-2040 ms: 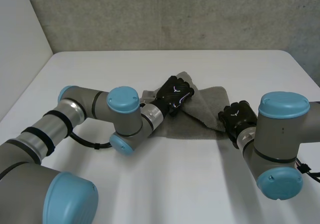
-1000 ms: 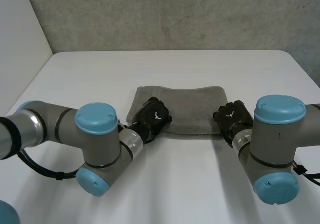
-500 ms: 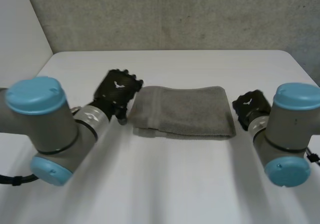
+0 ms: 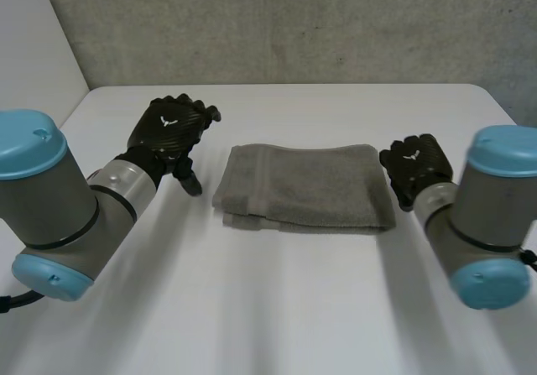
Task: Fold the towel.
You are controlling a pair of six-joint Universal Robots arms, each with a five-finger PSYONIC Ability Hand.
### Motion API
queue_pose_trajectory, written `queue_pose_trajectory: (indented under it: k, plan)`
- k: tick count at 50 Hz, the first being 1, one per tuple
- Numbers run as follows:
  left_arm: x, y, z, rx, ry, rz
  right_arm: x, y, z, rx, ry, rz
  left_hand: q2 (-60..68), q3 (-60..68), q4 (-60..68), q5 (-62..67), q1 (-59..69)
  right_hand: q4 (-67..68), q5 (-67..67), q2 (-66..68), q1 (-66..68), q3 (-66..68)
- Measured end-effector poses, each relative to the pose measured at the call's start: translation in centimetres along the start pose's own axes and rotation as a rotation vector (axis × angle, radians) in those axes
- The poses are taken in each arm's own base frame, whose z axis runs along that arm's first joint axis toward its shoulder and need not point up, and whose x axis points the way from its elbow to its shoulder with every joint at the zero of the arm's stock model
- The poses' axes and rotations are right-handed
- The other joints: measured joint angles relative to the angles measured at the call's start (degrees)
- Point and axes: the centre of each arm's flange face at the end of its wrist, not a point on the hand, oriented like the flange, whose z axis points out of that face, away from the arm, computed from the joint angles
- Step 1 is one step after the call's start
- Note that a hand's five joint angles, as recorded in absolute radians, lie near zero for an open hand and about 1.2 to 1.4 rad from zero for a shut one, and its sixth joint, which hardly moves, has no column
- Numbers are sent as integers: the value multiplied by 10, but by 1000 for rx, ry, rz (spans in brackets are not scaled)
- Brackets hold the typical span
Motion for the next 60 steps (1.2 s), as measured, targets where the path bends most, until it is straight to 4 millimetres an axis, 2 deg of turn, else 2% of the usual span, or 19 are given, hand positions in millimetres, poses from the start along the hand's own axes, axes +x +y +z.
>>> queue_pose_trajectory:
  k: [5, 9, 21, 33, 44, 56, 60]
  plan:
    - [-1, 1, 1, 9, 41, -112, 15, 14, 0, -3, -59, 170, -63, -55, -52, -53, -52, 0, 0, 0, 0, 0]
    - [-6, 6, 1, 6, 60, -187, 17, 23, 0, -17, -88, 233, -88, -73, -74, -72, -70, 0, 0, 0, 0, 0]
    - [-7, 21, -1, 21, 81, -224, 5, 38, 3, -60, -127, 253, -110, -96, -94, -84, -89, -3, -3, -5, -5, -6]
    - [-5, 23, -1, 25, 84, -219, -4, 45, 5, -75, -146, 257, -110, -96, -94, -84, -90, -3, -3, -5, -5, -6]
    - [-4, 25, -1, 20, 83, -219, -5, 46, 8, -60, -138, 275, -110, -96, -94, -84, -90, 2, 17, -3, 0, -2]
    - [-3, 26, -2, 17, 87, -218, -9, 51, 16, -58, -137, 284, -110, -96, -94, -84, -91, 137, 145, 131, 137, 133]
    - [-2, 26, -2, 18, 88, -217, -10, 51, 18, -60, -139, 300, -110, -96, -94, -84, -91, 240, 246, 235, 240, 236]
